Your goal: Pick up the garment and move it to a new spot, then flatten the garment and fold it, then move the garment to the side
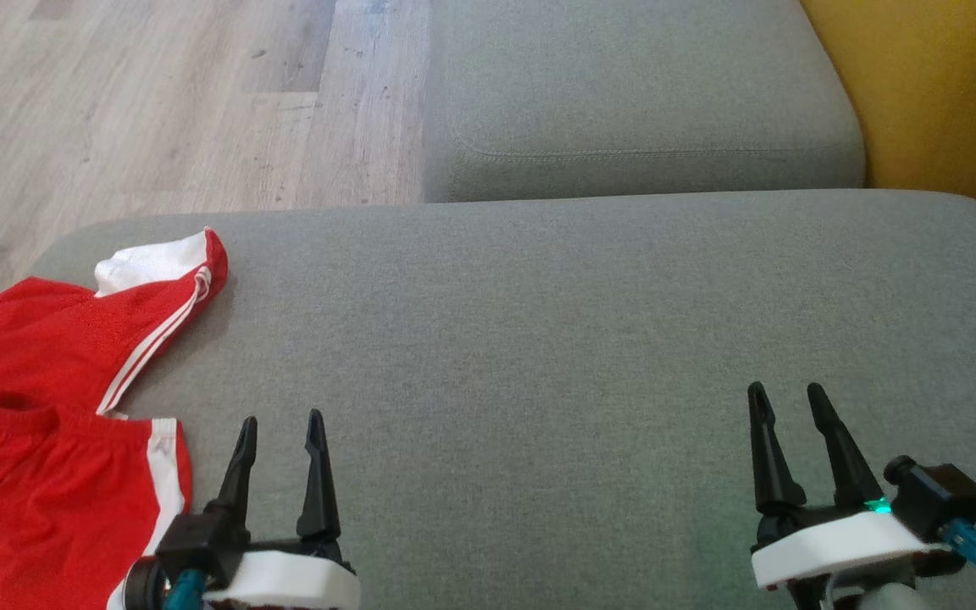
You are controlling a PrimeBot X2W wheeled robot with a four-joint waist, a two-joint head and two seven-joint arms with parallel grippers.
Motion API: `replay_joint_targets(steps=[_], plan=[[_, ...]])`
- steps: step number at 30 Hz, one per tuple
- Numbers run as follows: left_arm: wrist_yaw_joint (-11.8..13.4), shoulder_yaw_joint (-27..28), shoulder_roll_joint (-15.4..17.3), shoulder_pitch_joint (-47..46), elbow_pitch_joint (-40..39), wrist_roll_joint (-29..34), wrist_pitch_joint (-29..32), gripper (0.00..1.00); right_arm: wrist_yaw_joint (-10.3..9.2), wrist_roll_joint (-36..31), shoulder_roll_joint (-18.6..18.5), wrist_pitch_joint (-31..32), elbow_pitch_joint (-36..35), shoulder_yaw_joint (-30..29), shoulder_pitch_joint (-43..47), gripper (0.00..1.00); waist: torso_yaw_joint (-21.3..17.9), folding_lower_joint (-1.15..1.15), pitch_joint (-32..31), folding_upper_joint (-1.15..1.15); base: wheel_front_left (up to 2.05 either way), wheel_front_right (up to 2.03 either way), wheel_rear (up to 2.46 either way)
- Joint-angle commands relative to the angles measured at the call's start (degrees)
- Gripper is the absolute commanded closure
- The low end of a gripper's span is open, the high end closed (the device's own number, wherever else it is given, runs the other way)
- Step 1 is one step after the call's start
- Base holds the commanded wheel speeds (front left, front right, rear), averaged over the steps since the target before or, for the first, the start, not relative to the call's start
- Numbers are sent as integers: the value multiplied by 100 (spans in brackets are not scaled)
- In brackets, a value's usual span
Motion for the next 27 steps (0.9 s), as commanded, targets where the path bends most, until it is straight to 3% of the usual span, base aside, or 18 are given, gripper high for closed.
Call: replay_joint_targets(steps=[1,21,27], plan=[[56,78,60,-187,-222,246,-105,0,-4,-231,-56,-110,-248,151,-171,0,-1,0,-15,0,0,0,0],[456,-92,85,-137,-209,1690,-444,0,-4,-1634,-65,-446,249,177,-52,0,36,0,-156,0,0,0,0],[450,-54,83,-104,-198,1717,-454,0,-4,-1681,-65,-457,353,198,-73,0,10,0,-172,0,0,0,0]])
